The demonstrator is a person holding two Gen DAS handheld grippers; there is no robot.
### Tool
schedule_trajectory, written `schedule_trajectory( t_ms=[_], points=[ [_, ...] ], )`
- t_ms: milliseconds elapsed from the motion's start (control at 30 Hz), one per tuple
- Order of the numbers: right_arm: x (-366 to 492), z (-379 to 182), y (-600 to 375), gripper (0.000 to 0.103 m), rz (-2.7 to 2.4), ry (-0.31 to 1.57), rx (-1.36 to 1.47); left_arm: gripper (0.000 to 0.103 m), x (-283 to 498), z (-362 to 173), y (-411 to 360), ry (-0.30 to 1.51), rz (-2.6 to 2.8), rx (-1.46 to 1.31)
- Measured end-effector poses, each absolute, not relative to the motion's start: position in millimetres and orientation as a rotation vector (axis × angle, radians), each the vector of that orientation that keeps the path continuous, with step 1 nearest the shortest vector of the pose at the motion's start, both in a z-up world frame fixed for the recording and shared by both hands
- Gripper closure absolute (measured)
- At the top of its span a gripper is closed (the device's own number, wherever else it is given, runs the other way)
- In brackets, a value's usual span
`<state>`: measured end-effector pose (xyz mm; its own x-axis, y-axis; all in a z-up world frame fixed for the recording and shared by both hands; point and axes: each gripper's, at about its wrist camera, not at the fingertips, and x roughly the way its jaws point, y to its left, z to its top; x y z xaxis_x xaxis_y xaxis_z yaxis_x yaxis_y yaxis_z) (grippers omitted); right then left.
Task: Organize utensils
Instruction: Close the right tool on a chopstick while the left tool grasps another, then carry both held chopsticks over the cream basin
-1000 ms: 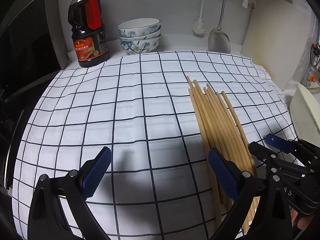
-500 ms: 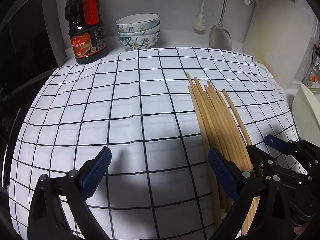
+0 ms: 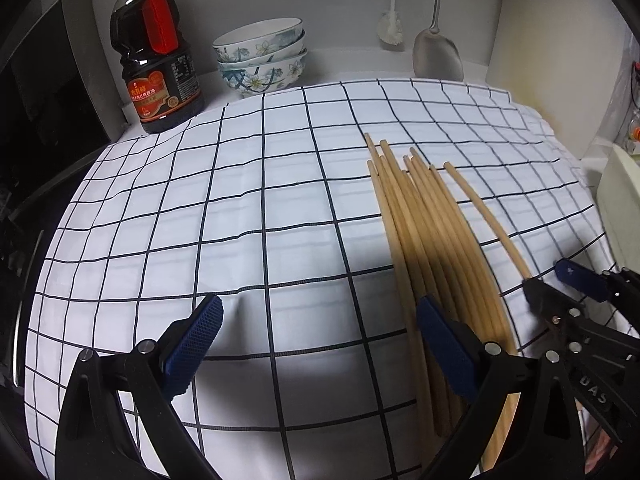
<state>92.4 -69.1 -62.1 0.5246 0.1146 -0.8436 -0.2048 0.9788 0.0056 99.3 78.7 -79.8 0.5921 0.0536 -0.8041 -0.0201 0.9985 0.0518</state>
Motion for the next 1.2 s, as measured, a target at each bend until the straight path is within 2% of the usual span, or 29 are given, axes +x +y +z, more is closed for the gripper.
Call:
schedule_trajectory(
  t_ms=[433, 500, 533, 567, 600, 667, 700, 767, 867, 1200],
  points=[
    [94, -63, -60, 0.062, 0.213, 0.984, -0.122, 0.007, 113, -87, 82, 0.960, 0.049, 0.020],
    [93, -63, -57, 0.071, 0.231, 0.982, -0.131, 0.015, 111, -86, 83, 0.956, 0.021, -0.006],
    [92, -62, -55, 0.075, 0.235, 0.980, -0.139, 0.025, 110, -85, 82, 0.944, 0.026, -0.003],
    [92, -62, -55, 0.084, 0.237, 0.978, -0.145, 0.038, 108, -83, 81, 0.935, 0.017, -0.002],
    [92, -62, -55, 0.091, 0.236, 0.977, -0.152, 0.044, 106, -82, 79, 0.930, 0.011, -0.002],
    [92, -62, -56, 0.096, 0.235, 0.977, -0.150, 0.065, 102, -80, 75, 0.918, -0.001, 0.005],
    [93, -62, -57, 0.096, 0.238, 0.978, -0.142, 0.070, 101, -80, 73, 0.914, -0.007, 0.009],
    [93, -62, -59, 0.096, 0.239, 0.977, -0.134, 0.093, 98, -80, 70, 0.909, -0.024, 0.010],
    [93, -62, -60, 0.097, 0.237, 0.975, -0.121, 0.096, 97, -79, 72, 0.912, -0.040, -0.013],
    [89, -48, -66, 0.097, 0.247, 0.953, -0.035, 0.096, 90, -68, 83, 0.916, -0.096, -0.096]
  ],
)
